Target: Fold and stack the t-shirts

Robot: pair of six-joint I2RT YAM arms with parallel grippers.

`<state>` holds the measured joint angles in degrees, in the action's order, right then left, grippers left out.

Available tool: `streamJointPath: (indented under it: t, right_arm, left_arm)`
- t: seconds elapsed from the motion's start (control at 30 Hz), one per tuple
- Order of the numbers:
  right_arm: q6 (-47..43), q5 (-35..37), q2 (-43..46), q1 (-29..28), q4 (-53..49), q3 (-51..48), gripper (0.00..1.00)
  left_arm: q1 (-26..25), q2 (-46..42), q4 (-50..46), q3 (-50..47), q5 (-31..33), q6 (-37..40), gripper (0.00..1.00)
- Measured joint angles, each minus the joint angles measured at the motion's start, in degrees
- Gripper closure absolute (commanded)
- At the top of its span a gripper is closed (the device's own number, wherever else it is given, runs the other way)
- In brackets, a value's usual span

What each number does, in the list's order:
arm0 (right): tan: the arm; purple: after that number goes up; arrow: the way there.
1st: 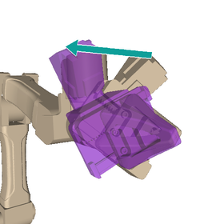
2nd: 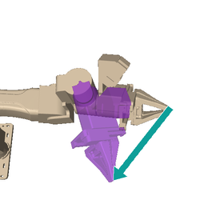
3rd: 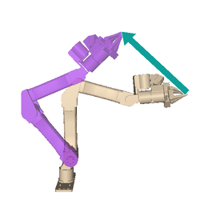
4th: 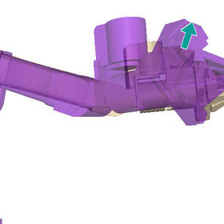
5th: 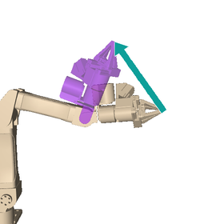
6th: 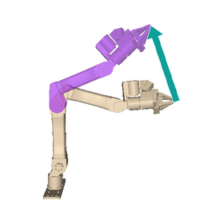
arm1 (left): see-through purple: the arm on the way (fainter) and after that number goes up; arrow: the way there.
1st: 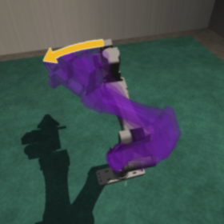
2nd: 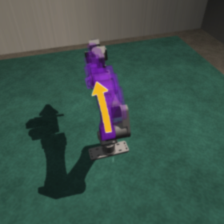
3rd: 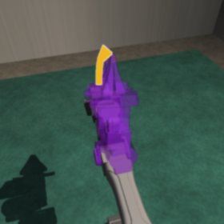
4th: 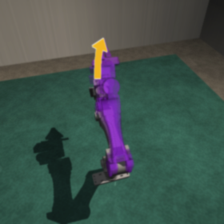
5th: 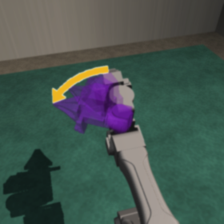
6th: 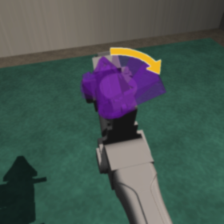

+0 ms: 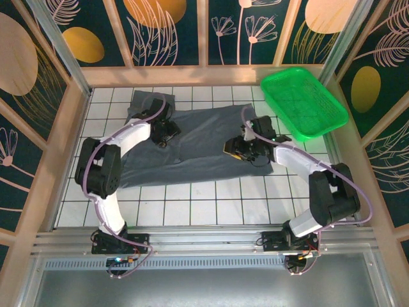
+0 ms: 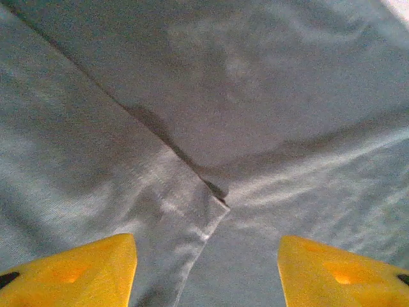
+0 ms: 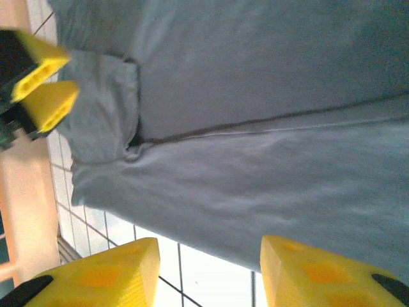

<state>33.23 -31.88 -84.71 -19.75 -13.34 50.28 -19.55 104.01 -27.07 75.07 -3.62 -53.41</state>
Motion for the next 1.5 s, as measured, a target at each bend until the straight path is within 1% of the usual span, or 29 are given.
streamJointPath:
  t: [0.13,0.23,0.4,0.53,0.67,0.83,1.07,1.33,1.5]
  right_arm:
    - [0.33,2.21,2.10,5.38,-0.50,-3.43,0.56]
    - [0.02,4.46,2.03,8.46,-1.64,-3.65,0.58]
    - [-1.11,7.30,-0.37,9.81,-2.86,-3.65,0.63]
    - [-1.42,9.88,-4.61,9.81,-4.46,-3.63,0.65]
    - [-1.38,12.52,-7.61,9.79,-6.60,-3.63,0.65]
    - [-0.81,15.06,-7.19,8.52,-7.48,-3.74,0.65]
    - [2.51,16.87,-2.27,5.09,-10.93,-7.98,0.65]
    - [6.54,16.57,4.61,0.13,-15.23,-13.73,0.64]
    - [10.32,15.69,9.09,-2.99,-17.22,-17.03,0.63]
  left_arm:
    - [2.38,-10.32,1.11,-8.59,-0.79,-1.77,0.56]
    - [5.84,-14.51,2.23,-15.74,-2.19,-3.65,0.59]
    - [10.45,-14.32,3.02,-23.89,-3.50,-5.40,0.61]
    - [11.98,-12.70,3.50,-24.83,-3.19,-5.62,0.61]
    - [12.96,-11.50,4.15,-25.73,-1.51,-5.57,0.60]
    - [13.27,-11.61,4.59,-26.91,-0.02,-4.90,0.61]
    - [13.29,-13.94,4.90,-29.49,2.36,-1.77,0.60]
    - [13.29,-15.56,3.06,-30.86,5.31,2.03,0.60]
    - [13.40,-20.57,2.27,-35.63,6.10,2.34,0.61]
